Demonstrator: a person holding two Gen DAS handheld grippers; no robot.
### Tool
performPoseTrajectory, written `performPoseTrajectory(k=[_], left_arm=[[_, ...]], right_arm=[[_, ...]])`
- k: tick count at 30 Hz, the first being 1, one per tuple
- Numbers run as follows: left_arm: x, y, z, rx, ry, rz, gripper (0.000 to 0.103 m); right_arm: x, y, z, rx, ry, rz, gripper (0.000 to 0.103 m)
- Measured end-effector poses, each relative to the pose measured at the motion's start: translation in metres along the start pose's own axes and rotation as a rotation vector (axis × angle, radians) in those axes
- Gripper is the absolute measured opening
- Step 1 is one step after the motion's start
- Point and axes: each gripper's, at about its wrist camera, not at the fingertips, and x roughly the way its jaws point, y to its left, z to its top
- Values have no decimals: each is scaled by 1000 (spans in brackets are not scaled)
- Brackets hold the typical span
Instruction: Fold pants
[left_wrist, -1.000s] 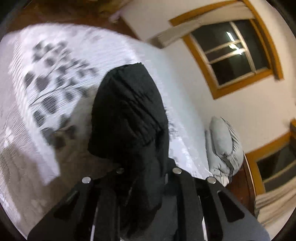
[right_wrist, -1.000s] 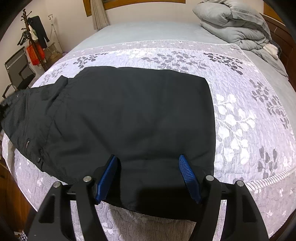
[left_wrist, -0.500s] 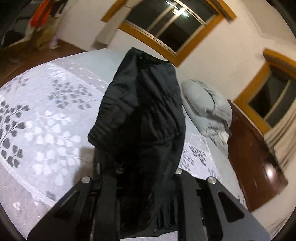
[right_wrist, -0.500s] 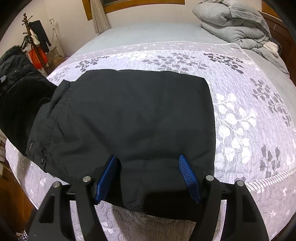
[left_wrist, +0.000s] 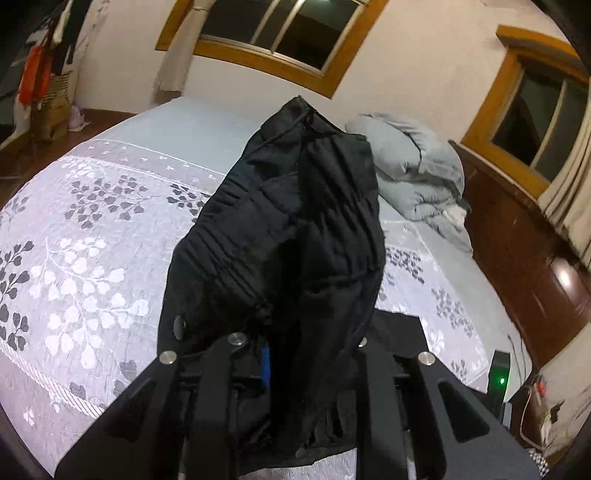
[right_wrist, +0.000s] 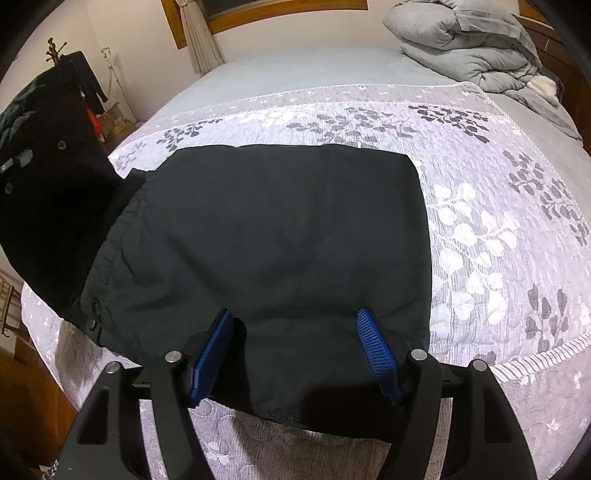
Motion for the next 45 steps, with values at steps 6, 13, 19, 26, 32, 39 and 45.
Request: performPoseTrajectory(k=[6,13,19,26,32,39,45], left_arm=[[12,-10,-17,54,44,12,20],[32,-23,-32,105,92,20,23],[53,-34,-52,154,159,36,30],[79,-42,-82,195,275,15,40],[81,-39,-92,193,293,10,51],[52,-26,-92,104,295,-149,74],[14,14,-77,30,186,-35,90]], right_arm=[[0,-2,-1,7,-7,11,71],[0,-4,-2,13,-14,23,71],[-1,-6,-3,18,-21,36,71],[-2,-9,-3,27,-26,48,71],[-3,-11,-2,39,-27,59,71],[-11,-14,3,62,-33,66,71],[-33,-12,15,97,-86,130,80]])
